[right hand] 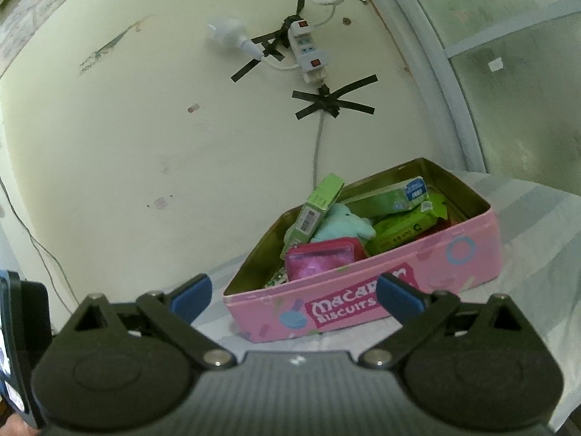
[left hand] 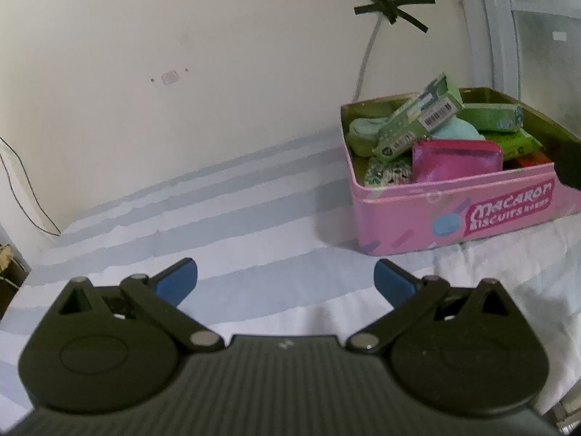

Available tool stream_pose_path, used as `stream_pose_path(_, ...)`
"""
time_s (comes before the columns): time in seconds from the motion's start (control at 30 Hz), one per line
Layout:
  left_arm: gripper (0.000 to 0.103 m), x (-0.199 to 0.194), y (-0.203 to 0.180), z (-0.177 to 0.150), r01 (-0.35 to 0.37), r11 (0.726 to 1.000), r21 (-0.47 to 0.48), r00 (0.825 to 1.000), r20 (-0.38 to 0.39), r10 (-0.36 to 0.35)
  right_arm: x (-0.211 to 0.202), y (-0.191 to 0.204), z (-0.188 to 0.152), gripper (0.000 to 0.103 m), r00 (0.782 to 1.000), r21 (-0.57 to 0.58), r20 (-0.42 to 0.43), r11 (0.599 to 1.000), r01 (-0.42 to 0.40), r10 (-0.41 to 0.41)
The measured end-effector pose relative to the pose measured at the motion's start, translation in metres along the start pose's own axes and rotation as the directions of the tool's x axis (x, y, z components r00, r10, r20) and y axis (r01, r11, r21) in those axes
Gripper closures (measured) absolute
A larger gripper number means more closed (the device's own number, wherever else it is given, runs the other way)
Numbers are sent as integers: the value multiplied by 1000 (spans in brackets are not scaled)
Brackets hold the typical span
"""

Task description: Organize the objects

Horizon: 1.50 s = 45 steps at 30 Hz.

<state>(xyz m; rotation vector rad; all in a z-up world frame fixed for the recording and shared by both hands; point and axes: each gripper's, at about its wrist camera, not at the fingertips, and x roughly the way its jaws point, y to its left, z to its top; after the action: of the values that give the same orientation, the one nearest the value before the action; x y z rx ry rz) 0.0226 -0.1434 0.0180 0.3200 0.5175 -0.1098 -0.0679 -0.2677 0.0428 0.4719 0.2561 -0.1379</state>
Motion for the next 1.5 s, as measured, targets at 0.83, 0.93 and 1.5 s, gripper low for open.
stream_pose_path(0.83,0,6,-10,-1,-7,1000,15,999,-44,7,4,-8,-4,2,1000,45,-9,999,22,-21)
stream_pose_path(0.93,0,6,-10,-1,-9,1000,16,999,-45,10,4,-8,-4,2,1000,46,-10,999,22,-21)
stream_pose_path(1.5,0,8,-16,-4,-8,1000,18,998,-57,9,5,-10,-8,1,1000,54,-15,998,25,-24)
